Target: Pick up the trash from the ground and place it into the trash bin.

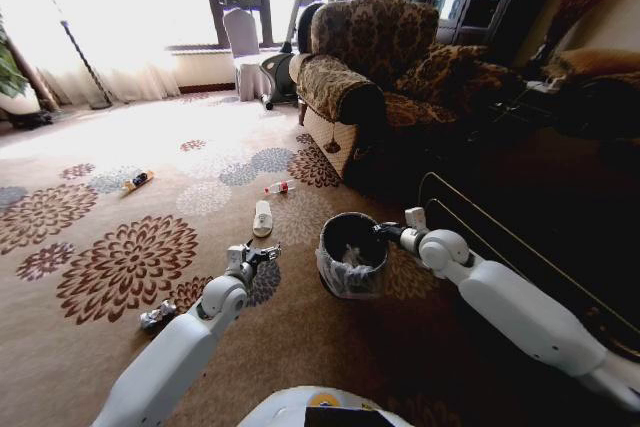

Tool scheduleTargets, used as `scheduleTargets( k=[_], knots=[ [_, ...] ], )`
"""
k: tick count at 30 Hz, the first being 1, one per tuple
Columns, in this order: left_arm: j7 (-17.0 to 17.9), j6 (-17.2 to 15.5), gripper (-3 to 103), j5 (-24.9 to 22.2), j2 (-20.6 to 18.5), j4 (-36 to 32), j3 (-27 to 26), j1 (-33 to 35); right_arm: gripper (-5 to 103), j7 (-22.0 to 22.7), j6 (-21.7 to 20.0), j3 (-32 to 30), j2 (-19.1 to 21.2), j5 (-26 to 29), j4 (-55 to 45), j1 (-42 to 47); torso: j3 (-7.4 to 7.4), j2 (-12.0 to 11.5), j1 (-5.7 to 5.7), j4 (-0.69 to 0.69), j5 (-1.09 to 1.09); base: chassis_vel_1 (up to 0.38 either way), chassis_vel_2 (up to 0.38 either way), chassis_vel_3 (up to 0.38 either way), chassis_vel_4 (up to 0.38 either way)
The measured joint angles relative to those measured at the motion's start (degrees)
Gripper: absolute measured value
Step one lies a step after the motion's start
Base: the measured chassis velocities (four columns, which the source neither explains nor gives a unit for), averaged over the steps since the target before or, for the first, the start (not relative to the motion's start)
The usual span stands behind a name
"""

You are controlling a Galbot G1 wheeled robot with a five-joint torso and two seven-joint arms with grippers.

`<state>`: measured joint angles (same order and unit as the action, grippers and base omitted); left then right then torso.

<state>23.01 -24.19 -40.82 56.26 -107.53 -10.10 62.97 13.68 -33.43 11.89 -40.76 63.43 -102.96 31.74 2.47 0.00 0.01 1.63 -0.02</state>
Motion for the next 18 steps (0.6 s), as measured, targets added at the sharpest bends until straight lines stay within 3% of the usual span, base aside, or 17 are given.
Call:
scheduleTargets(
  k=[18],
  knots=[
    [-0.9, 0.1, 100, 2.6, 1.2, 3.3, 0.7, -0.7, 2, 0.9, 0.0, 3.5, -2.1, 0.3, 1.6, -4.0, 0.01, 0.0, 0.00, 0.04, 0.01, -0.114, 0.226, 0.220, -0.111]
  ],
)
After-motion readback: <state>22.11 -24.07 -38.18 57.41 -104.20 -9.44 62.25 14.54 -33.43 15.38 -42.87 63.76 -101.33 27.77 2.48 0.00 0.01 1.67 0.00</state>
